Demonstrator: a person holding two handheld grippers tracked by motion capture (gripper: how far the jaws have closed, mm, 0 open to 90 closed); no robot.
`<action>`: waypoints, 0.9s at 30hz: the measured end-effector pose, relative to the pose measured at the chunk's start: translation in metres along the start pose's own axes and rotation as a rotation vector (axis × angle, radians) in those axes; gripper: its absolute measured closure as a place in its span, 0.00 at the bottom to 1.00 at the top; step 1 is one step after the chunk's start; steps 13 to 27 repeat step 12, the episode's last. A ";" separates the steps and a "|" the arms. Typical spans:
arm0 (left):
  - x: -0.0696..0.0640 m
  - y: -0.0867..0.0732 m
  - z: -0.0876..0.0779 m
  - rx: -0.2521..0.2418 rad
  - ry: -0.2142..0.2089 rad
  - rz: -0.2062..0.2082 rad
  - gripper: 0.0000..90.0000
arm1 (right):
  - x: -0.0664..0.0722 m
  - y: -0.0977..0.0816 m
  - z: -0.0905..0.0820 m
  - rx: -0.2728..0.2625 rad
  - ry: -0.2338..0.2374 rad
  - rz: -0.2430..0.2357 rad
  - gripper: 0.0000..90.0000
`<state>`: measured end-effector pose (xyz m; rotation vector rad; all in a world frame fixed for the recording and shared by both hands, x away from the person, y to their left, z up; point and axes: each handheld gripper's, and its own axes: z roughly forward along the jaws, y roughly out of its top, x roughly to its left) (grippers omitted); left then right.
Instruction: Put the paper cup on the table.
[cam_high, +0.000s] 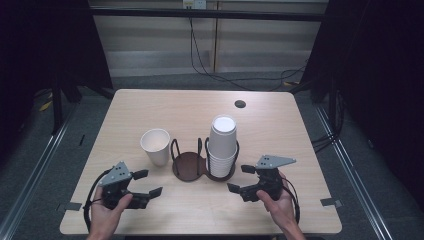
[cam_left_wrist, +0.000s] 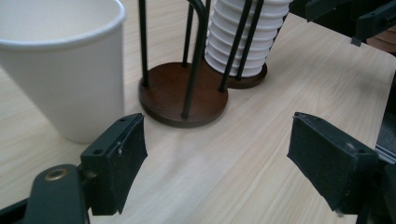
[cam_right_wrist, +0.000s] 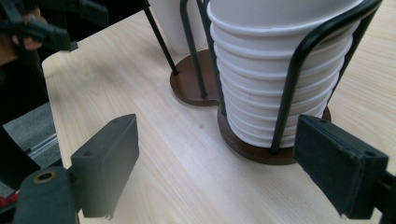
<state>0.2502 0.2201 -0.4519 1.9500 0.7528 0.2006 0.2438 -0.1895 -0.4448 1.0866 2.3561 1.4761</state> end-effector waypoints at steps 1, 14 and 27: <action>-0.002 0.002 0.006 0.004 -0.021 -0.005 0.20 | -0.001 -0.001 0.002 0.004 -0.008 0.014 0.16; -0.006 -0.001 0.026 0.003 0.024 0.019 0.18 | 0.006 -0.007 0.018 0.058 -0.031 0.009 0.16; -0.006 -0.001 0.026 0.003 0.024 0.019 0.18 | 0.006 -0.007 0.018 0.058 -0.031 0.009 0.16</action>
